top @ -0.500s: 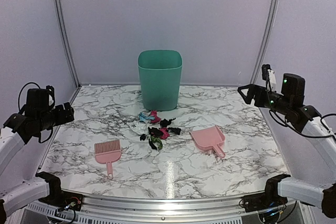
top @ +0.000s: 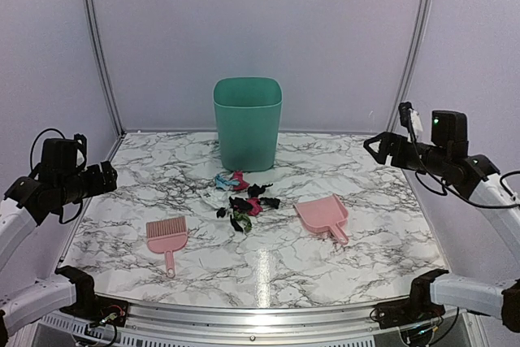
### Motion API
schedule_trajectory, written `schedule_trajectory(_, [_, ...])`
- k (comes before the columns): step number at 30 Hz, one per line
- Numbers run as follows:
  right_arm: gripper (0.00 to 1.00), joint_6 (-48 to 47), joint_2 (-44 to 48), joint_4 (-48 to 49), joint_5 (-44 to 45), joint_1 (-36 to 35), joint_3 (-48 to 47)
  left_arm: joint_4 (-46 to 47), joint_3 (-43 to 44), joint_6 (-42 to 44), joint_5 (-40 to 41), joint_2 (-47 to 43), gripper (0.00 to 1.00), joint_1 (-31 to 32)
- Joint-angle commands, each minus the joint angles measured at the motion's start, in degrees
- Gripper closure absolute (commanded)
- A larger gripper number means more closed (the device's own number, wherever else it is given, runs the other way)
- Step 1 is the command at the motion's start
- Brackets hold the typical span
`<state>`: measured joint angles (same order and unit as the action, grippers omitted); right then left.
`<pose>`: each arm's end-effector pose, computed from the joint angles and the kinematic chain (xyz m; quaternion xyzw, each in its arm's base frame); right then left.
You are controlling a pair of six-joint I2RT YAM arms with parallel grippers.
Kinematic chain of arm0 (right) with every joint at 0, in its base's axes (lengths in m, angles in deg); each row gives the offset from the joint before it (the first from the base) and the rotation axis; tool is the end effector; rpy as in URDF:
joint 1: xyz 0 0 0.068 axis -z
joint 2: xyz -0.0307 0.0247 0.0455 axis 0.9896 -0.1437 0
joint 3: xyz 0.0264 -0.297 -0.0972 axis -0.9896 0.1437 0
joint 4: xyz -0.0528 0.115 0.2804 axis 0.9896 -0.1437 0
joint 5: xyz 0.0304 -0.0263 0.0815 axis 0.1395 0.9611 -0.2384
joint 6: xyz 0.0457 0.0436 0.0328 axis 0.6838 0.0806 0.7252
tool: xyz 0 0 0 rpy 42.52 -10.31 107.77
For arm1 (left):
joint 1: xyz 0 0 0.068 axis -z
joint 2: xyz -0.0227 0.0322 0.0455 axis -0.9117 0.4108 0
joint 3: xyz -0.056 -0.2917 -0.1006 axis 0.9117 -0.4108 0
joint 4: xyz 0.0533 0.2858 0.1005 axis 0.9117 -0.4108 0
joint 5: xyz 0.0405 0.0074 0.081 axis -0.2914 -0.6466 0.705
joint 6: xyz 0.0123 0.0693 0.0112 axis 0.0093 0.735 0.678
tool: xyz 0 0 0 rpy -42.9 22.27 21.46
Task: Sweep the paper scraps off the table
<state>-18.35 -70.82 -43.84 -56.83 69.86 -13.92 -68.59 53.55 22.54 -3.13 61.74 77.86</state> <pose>0.2362 0.0653 0.3655 -0.0340 0.8362 0.2408 0.4915 0.1985 -0.0280 0.3111 -0.1185 0.8604 -0.0320 0.4946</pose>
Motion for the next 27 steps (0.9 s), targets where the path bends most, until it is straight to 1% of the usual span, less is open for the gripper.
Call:
schedule_trajectory(1, [0.04,0.8,-2.0,-9.5,7.6,-5.6,-2.6,-1.1,2.2,0.0,-0.3,0.5,0.01,0.3])
schedule_trajectory(7, [0.06,2.7,-6.1,-15.1,14.5,-12.5,-1.0,-1.2,2.3,0.0,-0.3,1.4,0.01,0.3])
schedule_trajectory(11, [0.07,4.0,-10.3,-16.1,14.9,-17.5,1.9,-1.2,2.3,0.1,-0.3,1.7,0.01,0.3])
schedule_trajectory(16, [0.07,5.2,-15.5,-12.9,14.9,-21.3,5.8,-1.2,2.4,0.1,-0.7,2.5,0.01,0.6])
schedule_trajectory(19, [0.1,5.7,-18.3,-10.6,14.4,-22.6,7.4,-1.2,2.4,0.2,-0.8,3.0,0.02,1.3])
schedule_trajectory(27, [0.17,5.4,-21.2,-5.3,13.3,-23.9,11.4,-1.2,2.7,0.3,-0.9,4.5,0.03,3.2])
